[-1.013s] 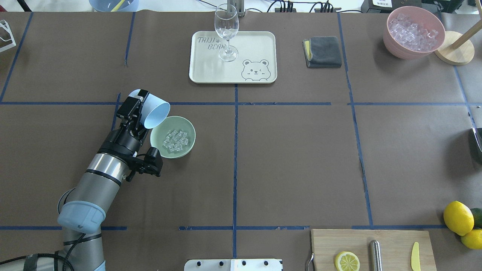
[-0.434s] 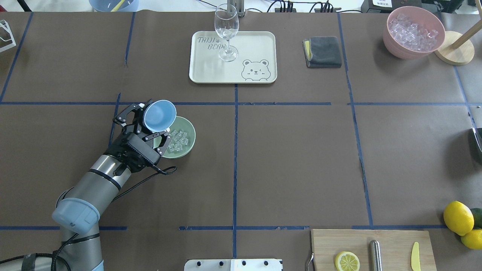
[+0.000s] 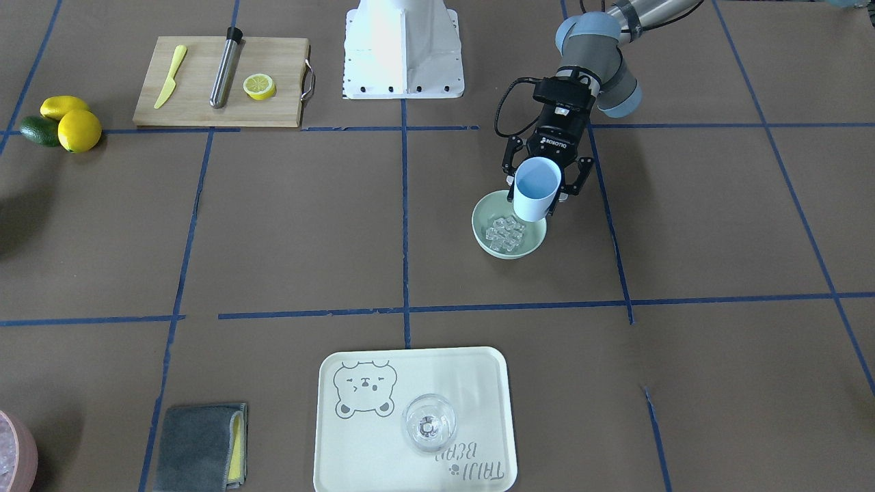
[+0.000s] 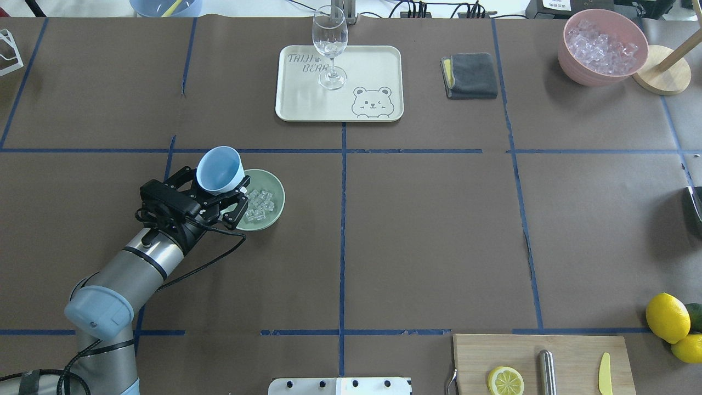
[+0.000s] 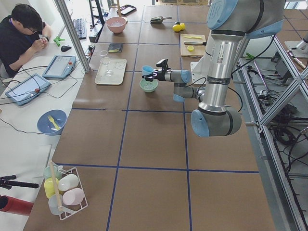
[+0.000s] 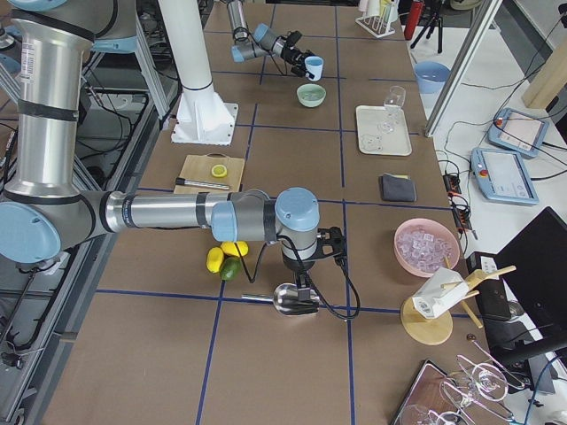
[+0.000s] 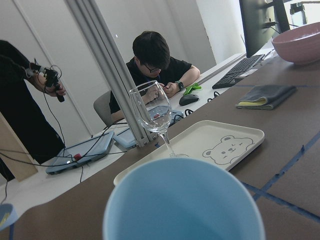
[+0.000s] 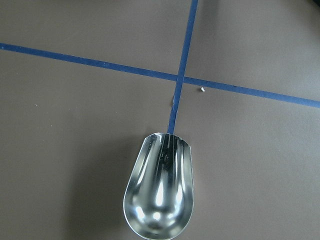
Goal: Pour ice into bowl
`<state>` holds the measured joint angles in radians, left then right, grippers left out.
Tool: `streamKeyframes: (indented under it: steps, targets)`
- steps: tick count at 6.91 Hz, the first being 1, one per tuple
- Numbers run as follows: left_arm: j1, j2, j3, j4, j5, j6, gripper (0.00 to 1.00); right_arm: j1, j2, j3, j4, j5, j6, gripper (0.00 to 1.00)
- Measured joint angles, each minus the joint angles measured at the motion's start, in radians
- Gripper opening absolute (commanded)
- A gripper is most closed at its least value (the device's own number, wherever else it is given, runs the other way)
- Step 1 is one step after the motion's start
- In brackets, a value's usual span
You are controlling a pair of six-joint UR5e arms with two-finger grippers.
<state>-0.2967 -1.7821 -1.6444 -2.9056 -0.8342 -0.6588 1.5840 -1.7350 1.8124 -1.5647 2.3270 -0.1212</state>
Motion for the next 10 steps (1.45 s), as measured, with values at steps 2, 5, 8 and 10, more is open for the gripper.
streamKeyframes:
  steps: [2,5,8,10]
  targets:
    - [-0.028,0.106,-0.001,-0.001,0.003,-0.273,0.00,0.001,0.000,0.002,0.000,0.000,0.000,1.00]
    - [-0.131,0.288,0.013,-0.001,0.004,-0.384,0.00,0.000,0.000,0.002,0.000,0.000,0.000,1.00]
    - [-0.145,0.330,0.142,-0.015,0.048,-0.515,0.00,0.000,0.000,0.002,0.000,-0.001,-0.001,1.00]
    - [-0.143,0.333,0.203,-0.018,0.108,-0.554,0.00,0.000,0.000,0.006,0.000,-0.002,-0.002,1.00]
